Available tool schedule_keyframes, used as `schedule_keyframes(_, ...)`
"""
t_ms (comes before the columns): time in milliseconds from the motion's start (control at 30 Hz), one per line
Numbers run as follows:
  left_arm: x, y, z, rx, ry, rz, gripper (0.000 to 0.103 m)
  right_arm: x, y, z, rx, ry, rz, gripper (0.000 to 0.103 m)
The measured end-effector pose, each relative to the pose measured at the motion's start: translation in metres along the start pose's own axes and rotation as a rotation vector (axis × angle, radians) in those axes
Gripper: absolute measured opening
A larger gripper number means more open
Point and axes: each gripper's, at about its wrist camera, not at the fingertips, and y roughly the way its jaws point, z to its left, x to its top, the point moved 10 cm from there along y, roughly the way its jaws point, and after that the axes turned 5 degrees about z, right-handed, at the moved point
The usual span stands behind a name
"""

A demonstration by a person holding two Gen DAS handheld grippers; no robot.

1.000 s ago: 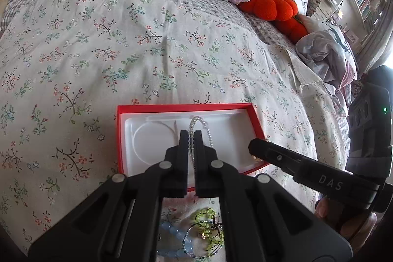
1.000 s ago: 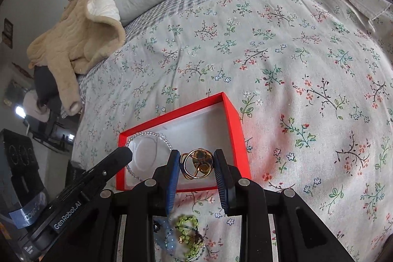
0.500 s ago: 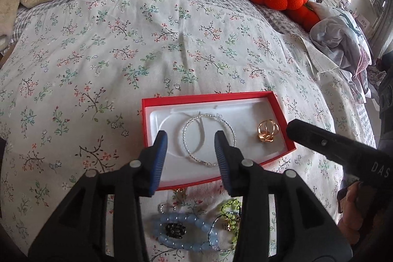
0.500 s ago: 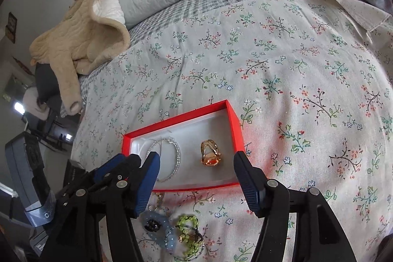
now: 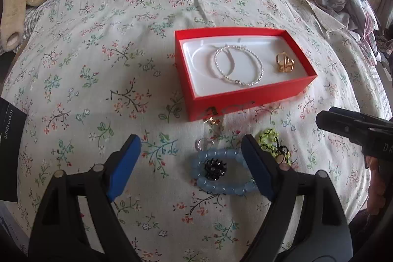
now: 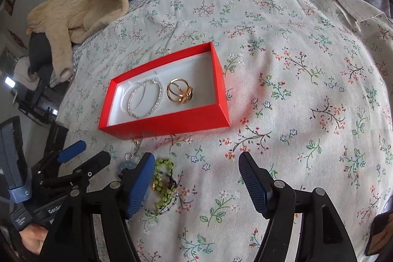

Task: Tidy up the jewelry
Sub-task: 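Withdraw both open tools from the box back to the jewelry pile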

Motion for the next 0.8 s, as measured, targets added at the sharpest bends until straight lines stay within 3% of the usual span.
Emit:
schedule_keyframes(300, -0.032, 0.019, 0.021, -0.016, -0.056, 0.077, 0.084, -0.028, 0.019, -0.006, -0.046, 0.008, 0.08, 0.072)
schedule_keyframes(633, -0.032, 0.015, 0.029, -0.082, -0.104, 0.089, 0.084, -0.013, 0.027, 0.011, -0.035, 0.005, 0.062, 0.071)
schedule_keyframes(800, -0.027, 0.011, 0.031, -0.109, -0.114, 0.081, 0.084, -0.006, 0.041, 0.019, -0.008, 0.021, 0.082, 0.051)
